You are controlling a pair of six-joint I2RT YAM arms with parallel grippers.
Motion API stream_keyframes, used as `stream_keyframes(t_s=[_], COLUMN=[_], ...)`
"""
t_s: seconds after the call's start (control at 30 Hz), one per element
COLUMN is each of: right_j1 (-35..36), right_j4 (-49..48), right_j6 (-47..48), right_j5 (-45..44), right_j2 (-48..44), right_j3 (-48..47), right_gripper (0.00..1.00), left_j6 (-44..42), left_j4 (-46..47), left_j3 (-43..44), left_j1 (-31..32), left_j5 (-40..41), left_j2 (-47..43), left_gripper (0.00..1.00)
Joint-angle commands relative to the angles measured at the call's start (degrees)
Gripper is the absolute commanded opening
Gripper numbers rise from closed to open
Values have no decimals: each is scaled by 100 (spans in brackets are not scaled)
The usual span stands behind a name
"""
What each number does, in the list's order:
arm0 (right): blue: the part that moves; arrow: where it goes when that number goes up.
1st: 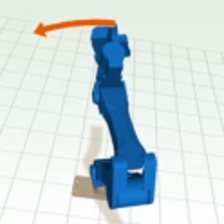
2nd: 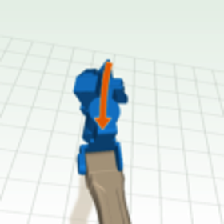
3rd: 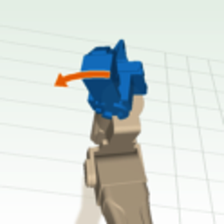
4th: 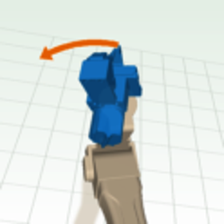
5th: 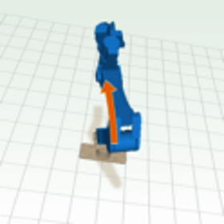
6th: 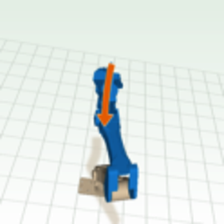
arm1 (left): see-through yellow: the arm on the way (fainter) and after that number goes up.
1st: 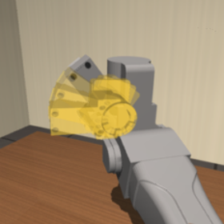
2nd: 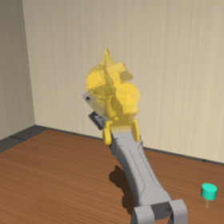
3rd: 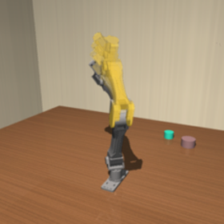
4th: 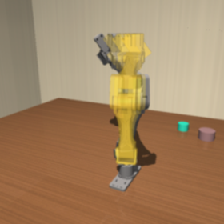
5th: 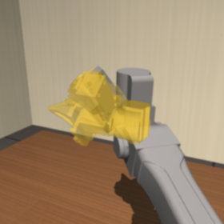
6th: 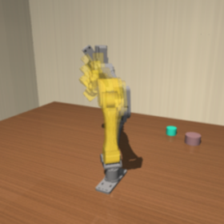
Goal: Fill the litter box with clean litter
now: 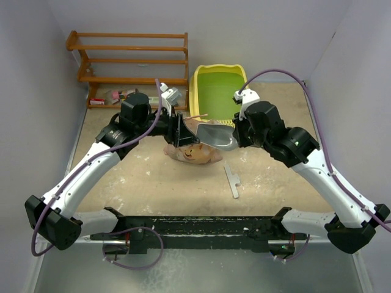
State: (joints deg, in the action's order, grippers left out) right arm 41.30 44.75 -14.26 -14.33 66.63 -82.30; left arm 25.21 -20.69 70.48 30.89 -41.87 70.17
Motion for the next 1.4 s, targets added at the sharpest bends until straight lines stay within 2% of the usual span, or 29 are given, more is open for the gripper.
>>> stream_keyframes(t_s=[0.0, 0.13, 0.37, 0.47, 0.57, 0.63, 0.7, 0.8, 0.87, 0.97, 1.07, 1.2, 1.37], right_j1=[142, 290, 479, 558, 581, 581, 581, 585, 583, 583, 574, 471, -94], right_j4=[-200, -271, -321, -333, -312, -305, -262, -210, -79, -301, -755, -1154, -1569], right_j6=[87, 112, 194, 196, 169, 81, 8, -115, -389, -729, -989, -1151, -1686], right_j5=[-107, -96, -150, -268, -266, -316, -353, -344, -57, -101, -61, 498, 2305], right_j2=[-37, -44, 74, 142, 145, 98, 24, -161, -317, -743, -1206, -1432, -1144], right_j3=[-227, -152, -215, -247, -250, -227, -225, -172, -113, 106, 371, 484, 570], right_gripper=[0, 0, 0, 0, 0, 0, 5, 23, 35, 53, 63, 69, 66], left_j6=[282, 350, 445, 452, 475, 547, 643, 1012, 1619, 2496, 3342, 4026, 4308], left_j4=[521, 621, 769, 775, 722, 820, 911, 1356, 1927, 2882, 3690, 4092, 4082], left_j3=[63, 43, 21, 11, -78, -236, -426, -891, -1396, -2384, -3298, -3966, -4183], left_j1=[37, 63, 187, 235, 241, 242, 241, 241, 241, 237, 240, 242, 241], left_j5=[-164, -146, -123, -103, 55, 88, 187, 326, 425, 815, 1280, 1754, 2181], left_j2=[-41, 35, 265, 342, 341, 282, 185, -138, -456, -1101, -1790, -2589, -3398], left_gripper=[62, 60, 49, 34, 1, 0, 0, 0, 0, 0, 0, 0, 0])
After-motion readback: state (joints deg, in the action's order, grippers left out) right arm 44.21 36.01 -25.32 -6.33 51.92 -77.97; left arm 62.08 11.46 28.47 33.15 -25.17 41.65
